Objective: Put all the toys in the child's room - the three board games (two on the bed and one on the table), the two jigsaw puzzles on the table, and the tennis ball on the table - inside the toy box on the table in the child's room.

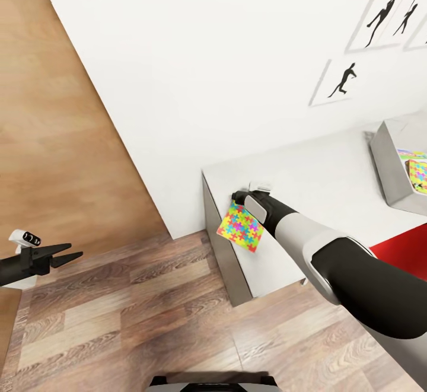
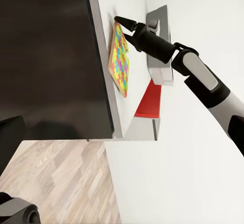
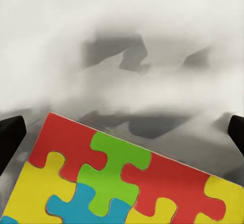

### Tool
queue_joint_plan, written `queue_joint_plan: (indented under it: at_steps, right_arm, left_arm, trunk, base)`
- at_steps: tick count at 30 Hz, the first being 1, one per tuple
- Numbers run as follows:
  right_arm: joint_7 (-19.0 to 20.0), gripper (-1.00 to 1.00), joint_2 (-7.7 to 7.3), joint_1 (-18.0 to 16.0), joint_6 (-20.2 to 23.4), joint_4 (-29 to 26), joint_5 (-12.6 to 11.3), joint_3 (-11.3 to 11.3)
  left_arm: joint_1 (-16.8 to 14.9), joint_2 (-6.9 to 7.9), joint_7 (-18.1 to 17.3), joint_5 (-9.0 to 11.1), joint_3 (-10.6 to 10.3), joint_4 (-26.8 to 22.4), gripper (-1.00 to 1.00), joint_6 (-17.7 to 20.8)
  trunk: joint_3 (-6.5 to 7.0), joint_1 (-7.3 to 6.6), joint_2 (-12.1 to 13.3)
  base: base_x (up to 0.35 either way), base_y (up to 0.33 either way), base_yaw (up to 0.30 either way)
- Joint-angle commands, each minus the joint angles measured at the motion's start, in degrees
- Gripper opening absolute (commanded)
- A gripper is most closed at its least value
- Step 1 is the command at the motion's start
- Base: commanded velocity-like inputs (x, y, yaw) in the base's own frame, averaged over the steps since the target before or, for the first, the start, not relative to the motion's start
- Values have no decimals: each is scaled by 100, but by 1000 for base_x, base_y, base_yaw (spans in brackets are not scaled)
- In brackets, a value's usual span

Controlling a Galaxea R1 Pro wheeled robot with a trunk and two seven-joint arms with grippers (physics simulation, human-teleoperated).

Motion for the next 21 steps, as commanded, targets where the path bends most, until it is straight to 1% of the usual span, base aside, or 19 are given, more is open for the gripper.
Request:
queue_joint_plan:
  at_steps: [1,7,21]
  right_arm:
    - [-19,100,0,6,25,-4,-197,-117]
    - [-19,100,0,6,25,-4,-197,-117]
    - [-19,100,0,6,25,-4,-197,-117]
  left_arm:
    - [-4,2,-20,4,-5,0,100,61]
    - [-4,1,-20,7,-5,0,100,61]
    - [-4,1,-20,5,-5,0,100,61]
  trunk:
    - [-10,5,-6]
    - [-10,5,-6]
    - [-10,5,-6]
  base:
    - [0,21,0]
    - [0,76,0]
    - [-41,15,0]
